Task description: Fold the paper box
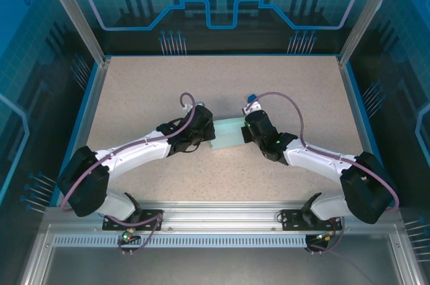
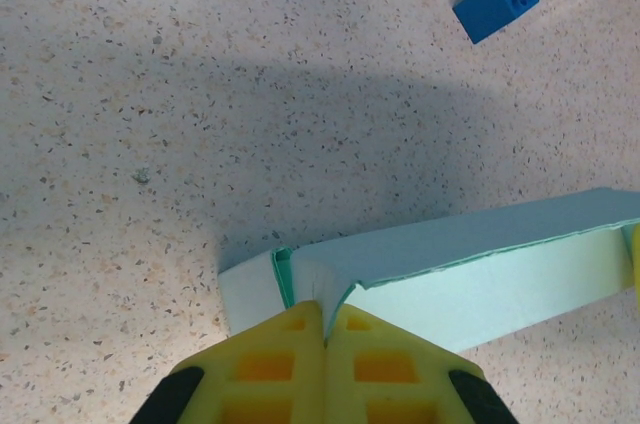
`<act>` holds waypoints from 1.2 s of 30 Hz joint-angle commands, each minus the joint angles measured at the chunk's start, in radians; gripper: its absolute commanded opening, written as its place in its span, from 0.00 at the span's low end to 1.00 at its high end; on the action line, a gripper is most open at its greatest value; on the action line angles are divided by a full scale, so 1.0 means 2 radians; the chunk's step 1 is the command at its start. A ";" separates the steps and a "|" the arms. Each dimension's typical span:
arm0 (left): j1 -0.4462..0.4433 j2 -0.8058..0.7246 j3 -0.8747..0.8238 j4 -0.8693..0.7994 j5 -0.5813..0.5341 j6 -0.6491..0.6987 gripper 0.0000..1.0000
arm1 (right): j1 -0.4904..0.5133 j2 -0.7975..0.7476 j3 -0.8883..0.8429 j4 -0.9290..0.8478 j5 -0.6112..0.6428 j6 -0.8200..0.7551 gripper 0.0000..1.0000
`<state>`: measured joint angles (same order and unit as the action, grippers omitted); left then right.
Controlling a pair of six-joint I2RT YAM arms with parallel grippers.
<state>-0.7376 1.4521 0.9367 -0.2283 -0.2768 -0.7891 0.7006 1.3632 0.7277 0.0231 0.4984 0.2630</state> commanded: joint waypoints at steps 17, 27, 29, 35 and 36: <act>-0.053 0.011 -0.068 0.054 -0.084 0.048 0.00 | 0.013 -0.031 -0.032 -0.011 -0.018 -0.031 0.00; -0.058 0.021 -0.101 0.095 -0.098 0.097 0.00 | 0.013 -0.041 -0.058 -0.004 -0.032 -0.012 0.00; -0.058 0.021 -0.100 0.098 -0.098 0.102 0.00 | 0.013 -0.048 -0.049 -0.012 -0.036 -0.013 0.00; -0.064 0.023 -0.096 0.094 -0.110 0.116 0.00 | 0.010 -0.063 -0.011 -0.048 -0.038 -0.016 0.08; -0.064 0.024 -0.096 0.095 -0.112 0.118 0.00 | 0.009 -0.063 -0.005 -0.054 -0.042 -0.018 0.10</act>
<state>-0.8505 1.4578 0.7811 0.0429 -0.5304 -0.5915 0.7021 1.2602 0.6701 -0.0177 0.4595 0.2352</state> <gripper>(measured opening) 0.053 0.093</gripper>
